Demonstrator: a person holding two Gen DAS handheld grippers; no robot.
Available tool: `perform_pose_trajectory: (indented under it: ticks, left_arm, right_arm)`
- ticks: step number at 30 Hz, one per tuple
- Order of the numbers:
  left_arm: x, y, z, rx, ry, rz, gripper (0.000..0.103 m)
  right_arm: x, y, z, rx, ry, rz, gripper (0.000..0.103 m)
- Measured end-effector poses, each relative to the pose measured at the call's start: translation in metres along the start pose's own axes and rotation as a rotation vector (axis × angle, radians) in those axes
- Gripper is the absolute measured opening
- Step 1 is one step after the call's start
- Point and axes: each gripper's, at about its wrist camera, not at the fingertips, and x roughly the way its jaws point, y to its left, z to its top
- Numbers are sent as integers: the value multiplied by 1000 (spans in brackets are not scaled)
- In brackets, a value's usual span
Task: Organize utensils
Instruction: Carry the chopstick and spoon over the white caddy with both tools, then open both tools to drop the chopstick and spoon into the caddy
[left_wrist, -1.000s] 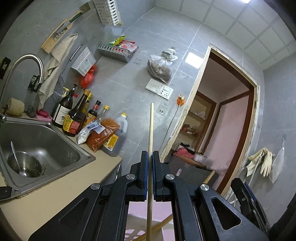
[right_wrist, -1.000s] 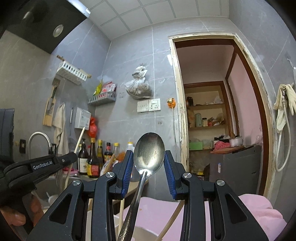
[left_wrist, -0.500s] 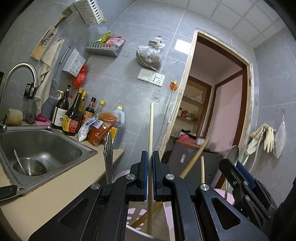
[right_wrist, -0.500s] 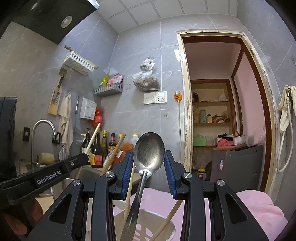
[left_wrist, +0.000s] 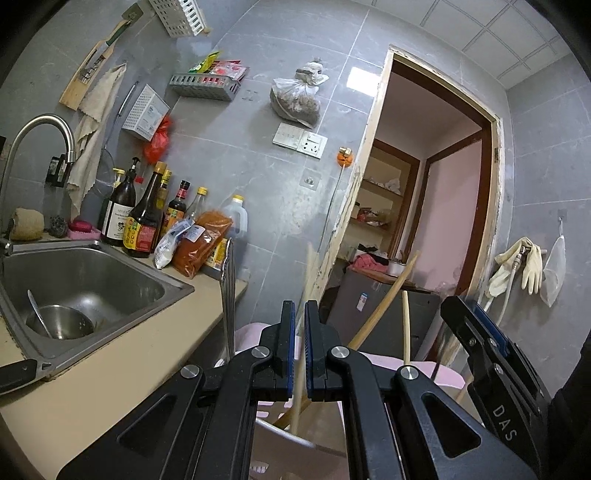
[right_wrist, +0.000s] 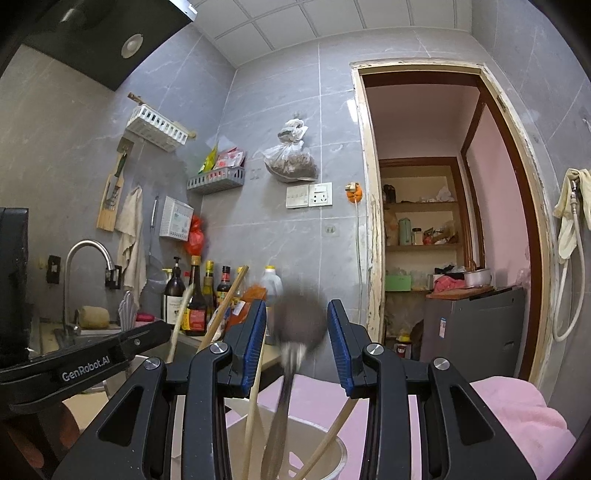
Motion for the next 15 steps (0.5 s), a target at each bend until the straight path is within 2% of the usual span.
perform_pose_trajectory:
  ticks: [14, 15]
  left_arm:
    - [-7, -3, 11, -5, -28, -23, 4]
    - [-9, -4, 13, -4, -32, -21, 7]
  right_arm:
    - [-9, -4, 15, 39, -47, -41, 45]
    - [-9, -7, 20, 53, -44, -44, 47]
